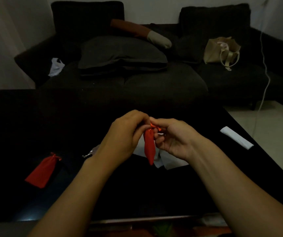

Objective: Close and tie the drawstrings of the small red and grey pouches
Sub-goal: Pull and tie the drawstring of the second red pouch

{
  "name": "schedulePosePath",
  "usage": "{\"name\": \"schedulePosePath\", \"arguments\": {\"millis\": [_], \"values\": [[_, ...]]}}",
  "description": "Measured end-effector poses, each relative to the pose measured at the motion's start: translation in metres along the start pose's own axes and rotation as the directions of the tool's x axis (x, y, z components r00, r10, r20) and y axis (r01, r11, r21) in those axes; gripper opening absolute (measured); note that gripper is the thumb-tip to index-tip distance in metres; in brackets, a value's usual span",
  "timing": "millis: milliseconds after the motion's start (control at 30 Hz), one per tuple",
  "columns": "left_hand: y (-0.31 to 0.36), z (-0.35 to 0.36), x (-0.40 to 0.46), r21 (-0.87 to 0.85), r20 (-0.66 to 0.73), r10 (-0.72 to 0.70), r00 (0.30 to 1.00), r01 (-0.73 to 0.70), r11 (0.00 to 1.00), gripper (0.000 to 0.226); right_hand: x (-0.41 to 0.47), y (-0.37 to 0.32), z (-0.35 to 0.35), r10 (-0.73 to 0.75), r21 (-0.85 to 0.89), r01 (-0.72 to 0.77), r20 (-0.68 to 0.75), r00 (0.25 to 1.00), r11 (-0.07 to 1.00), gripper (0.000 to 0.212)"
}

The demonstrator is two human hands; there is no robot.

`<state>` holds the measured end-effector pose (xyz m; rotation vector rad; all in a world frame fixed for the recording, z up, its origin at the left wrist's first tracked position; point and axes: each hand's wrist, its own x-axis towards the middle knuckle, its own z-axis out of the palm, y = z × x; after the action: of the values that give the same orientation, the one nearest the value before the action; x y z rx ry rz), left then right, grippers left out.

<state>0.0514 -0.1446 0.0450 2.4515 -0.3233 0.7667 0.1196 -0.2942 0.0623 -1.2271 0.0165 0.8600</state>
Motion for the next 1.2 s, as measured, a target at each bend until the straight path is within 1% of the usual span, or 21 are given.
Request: {"name": "schedulePosePath", "arguments": {"millis": [67,133,233,267,333,433,533,600,667,733,800,900,967,1100,1167,1200], "values": [[0.000,0.002,0.000,-0.073,0.071,-0.115,0.991,0.120,0.990,0.009,-0.002,0.001,0.002,-0.028,-0.024,0.029,0.008,1.000,0.999,0.010],[-0.003,0.004,-0.002,-0.111,0.123,-0.192,0.974,0.206,0.972,0.015,-0.003,0.002,0.002,-0.066,-0.078,0.066,0.003,0.998,0.995,0.014],[-0.009,0.006,-0.004,-0.134,0.084,-0.250,0.965,0.260,0.956,0.017,-0.003,0.000,0.001,-0.166,-0.229,0.150,-0.051,0.985,0.962,0.024],[-0.010,0.007,-0.004,-0.160,0.052,-0.264,0.963,0.269,0.950,0.015,-0.003,0.000,0.001,-0.208,-0.273,0.184,-0.061,0.976,0.944,0.024],[-0.011,0.010,-0.004,-0.203,0.007,-0.276,0.961,0.272,0.941,0.011,-0.001,0.002,0.002,-0.262,-0.301,0.228,-0.077,0.962,0.926,0.024],[-0.011,0.012,-0.003,-0.265,0.067,-0.317,0.946,0.323,0.908,0.009,-0.001,0.005,0.001,-0.267,-0.297,0.233,-0.079,0.960,0.926,0.025],[-0.007,0.010,-0.003,-0.374,0.071,-0.364,0.929,0.363,0.853,0.007,-0.002,0.007,0.001,-0.268,-0.271,0.239,-0.072,0.961,0.932,0.025],[-0.004,0.010,-0.004,-0.419,0.066,-0.380,0.923,0.371,0.828,0.011,-0.002,0.007,0.002,-0.286,-0.260,0.257,-0.076,0.955,0.931,0.027],[-0.003,0.009,-0.004,-0.420,0.038,-0.370,0.928,0.351,0.837,0.013,-0.003,0.007,0.003,-0.288,-0.266,0.257,-0.086,0.954,0.929,0.027],[-0.004,0.008,-0.004,-0.391,-0.017,-0.352,0.936,0.318,0.864,0.010,-0.003,0.007,0.004,-0.292,-0.266,0.262,-0.079,0.953,0.928,0.028],[-0.005,0.009,-0.004,-0.348,-0.061,-0.358,0.932,0.316,0.882,0.010,-0.002,0.008,0.005,-0.306,-0.277,0.273,-0.083,0.948,0.921,0.028],[-0.004,0.010,-0.005,-0.283,-0.145,-0.376,0.915,0.326,0.902,0.010,0.002,0.011,0.007,-0.369,-0.331,0.311,-0.127,0.921,0.891,0.028],[-0.003,0.010,-0.004,-0.275,-0.191,-0.386,0.903,0.328,0.904,0.010,0.004,0.011,0.011,-0.415,-0.331,0.348,-0.161,0.895,0.877,0.029],[-0.006,0.005,-0.003,-0.364,-0.228,-0.457,0.859,0.360,0.859,0.009,0.008,0.011,0.020,-0.491,-0.336,0.410,-0.210,0.845,0.848,0.032],[-0.009,0.002,-0.005,-0.391,-0.200,-0.502,0.841,0.401,0.828,0.009,0.012,0.014,0.026,-0.495,-0.341,0.411,-0.209,0.843,0.845,0.029],[-0.011,-0.001,-0.007,-0.428,-0.157,-0.544,0.824,0.440,0.789,0.009,0.015,0.017,0.029,-0.484,-0.339,0.401,-0.210,0.850,0.851,0.027]]}}
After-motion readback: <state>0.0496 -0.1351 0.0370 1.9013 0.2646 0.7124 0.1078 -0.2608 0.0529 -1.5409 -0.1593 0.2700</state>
